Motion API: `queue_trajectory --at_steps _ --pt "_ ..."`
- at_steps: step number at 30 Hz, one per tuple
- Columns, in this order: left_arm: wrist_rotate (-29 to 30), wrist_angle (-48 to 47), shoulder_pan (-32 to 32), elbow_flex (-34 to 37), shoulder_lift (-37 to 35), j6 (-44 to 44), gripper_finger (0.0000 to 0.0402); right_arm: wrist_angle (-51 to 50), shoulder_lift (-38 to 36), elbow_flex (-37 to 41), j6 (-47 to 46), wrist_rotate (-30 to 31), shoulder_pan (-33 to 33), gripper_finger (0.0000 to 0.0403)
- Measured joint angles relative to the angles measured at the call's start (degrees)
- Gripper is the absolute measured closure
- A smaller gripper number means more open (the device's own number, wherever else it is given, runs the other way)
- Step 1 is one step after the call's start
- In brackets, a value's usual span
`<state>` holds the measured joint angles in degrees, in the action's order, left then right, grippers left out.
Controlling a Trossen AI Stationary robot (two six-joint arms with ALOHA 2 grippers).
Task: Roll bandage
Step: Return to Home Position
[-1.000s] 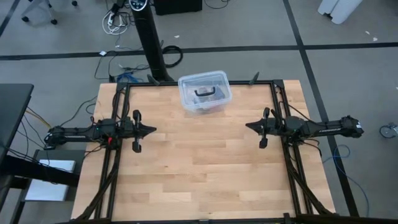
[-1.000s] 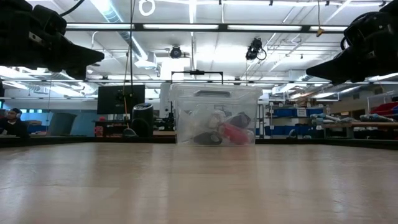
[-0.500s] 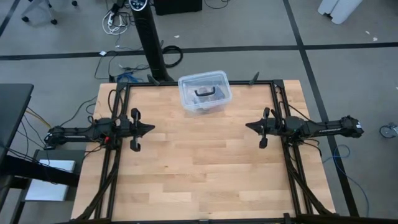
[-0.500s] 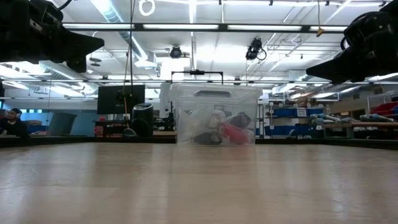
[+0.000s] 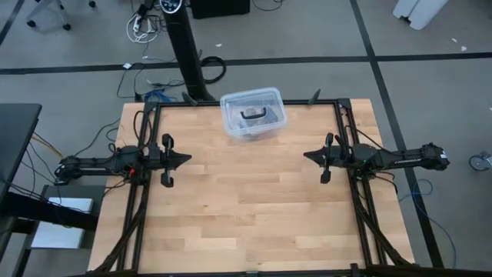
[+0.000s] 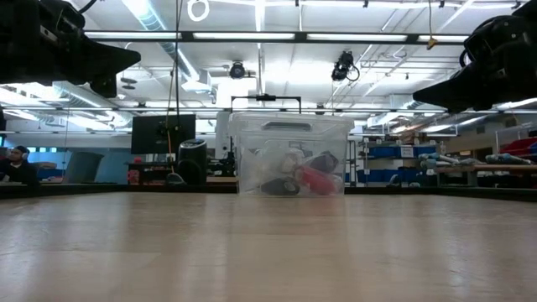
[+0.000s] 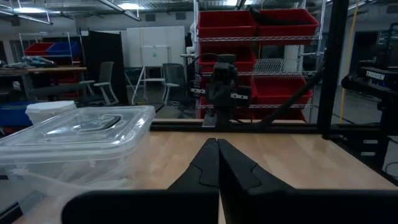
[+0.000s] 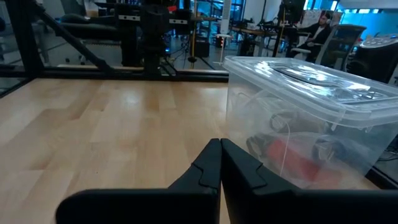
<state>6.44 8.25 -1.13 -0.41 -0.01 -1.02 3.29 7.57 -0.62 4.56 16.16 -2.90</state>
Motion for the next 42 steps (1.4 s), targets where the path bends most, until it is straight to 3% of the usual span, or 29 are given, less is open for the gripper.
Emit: queue_trajectory --at_steps 42 --pt "0.0 0.0 0.0 0.0 0.0 0.0 0.0400 0.0 0.0 0.0 0.0 0.0 0.0 0.0398"
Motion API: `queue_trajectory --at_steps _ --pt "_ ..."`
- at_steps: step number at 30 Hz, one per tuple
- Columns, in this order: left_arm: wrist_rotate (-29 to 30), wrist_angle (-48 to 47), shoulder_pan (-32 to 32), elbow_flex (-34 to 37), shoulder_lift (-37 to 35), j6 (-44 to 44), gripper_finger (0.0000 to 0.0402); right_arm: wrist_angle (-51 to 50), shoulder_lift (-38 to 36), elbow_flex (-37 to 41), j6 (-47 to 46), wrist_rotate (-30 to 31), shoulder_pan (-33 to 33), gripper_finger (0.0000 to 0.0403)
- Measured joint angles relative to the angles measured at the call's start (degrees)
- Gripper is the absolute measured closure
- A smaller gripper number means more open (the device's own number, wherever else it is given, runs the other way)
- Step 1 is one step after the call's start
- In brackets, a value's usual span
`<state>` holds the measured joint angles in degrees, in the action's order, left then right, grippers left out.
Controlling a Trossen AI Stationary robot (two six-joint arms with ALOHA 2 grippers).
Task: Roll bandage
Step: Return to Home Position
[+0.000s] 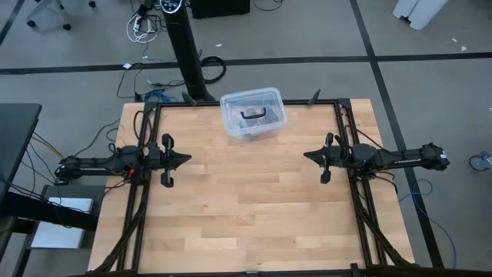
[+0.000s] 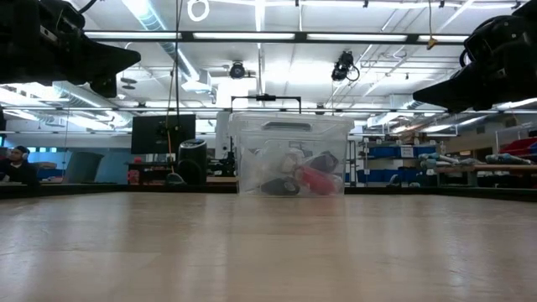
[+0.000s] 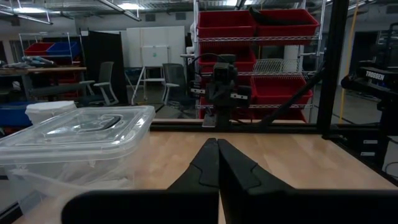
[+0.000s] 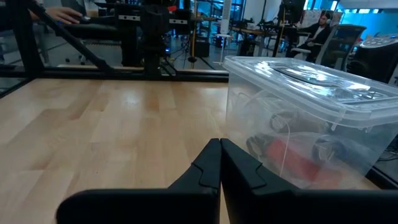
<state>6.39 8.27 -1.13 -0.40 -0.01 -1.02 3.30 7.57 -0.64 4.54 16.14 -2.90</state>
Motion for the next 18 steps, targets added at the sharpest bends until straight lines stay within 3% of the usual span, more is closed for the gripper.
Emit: queue_trajectory --at_steps 18 --pt "0.0 0.0 0.0 0.0 0.0 0.0 0.0400 0.0 0.0 0.0 0.0 0.0 0.0 0.0394"
